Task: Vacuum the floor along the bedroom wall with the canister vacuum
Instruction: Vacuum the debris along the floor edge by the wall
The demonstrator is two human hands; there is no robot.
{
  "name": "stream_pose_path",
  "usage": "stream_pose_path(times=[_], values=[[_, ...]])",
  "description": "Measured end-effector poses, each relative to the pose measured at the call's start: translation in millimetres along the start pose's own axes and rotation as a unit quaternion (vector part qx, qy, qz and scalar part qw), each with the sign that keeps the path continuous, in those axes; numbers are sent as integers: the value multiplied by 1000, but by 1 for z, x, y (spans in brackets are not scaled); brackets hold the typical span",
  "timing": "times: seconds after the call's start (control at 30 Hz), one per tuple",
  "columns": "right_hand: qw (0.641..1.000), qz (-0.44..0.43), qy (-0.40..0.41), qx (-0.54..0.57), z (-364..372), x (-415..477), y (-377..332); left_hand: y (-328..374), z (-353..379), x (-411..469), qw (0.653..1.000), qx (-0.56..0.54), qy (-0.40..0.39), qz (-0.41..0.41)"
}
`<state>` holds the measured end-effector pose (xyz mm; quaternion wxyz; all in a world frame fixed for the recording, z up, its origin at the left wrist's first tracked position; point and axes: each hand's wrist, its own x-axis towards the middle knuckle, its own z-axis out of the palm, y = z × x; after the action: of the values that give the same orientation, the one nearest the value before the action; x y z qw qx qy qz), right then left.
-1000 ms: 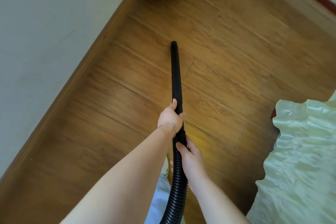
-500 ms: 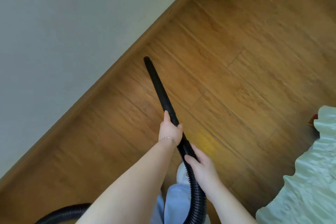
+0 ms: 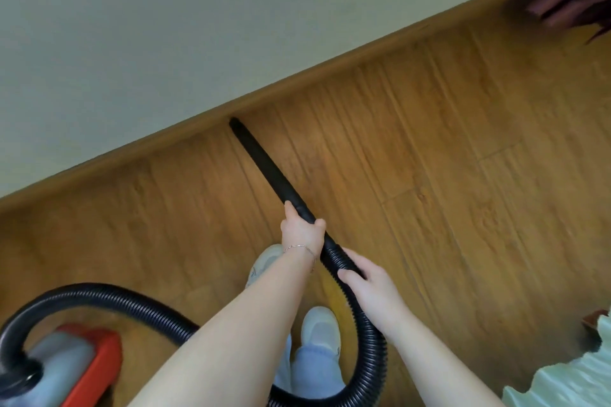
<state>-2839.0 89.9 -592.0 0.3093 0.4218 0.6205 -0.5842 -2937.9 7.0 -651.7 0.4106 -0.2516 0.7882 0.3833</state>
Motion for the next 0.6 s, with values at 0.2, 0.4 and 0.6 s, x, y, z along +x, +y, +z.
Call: stream_pose_path(times=[0.2, 0.4, 0.6], values=[[999, -28, -12, -44, 4, 6, -12, -2, -10, 8, 998, -62, -2, -6], [995, -41, -39, -86, 10, 4, -10, -12, -18, 9, 996, -88, 6, 2], [987, -61, -68, -129, 28, -7, -18, -25, -38, 10, 991, -134, -2, -15]])
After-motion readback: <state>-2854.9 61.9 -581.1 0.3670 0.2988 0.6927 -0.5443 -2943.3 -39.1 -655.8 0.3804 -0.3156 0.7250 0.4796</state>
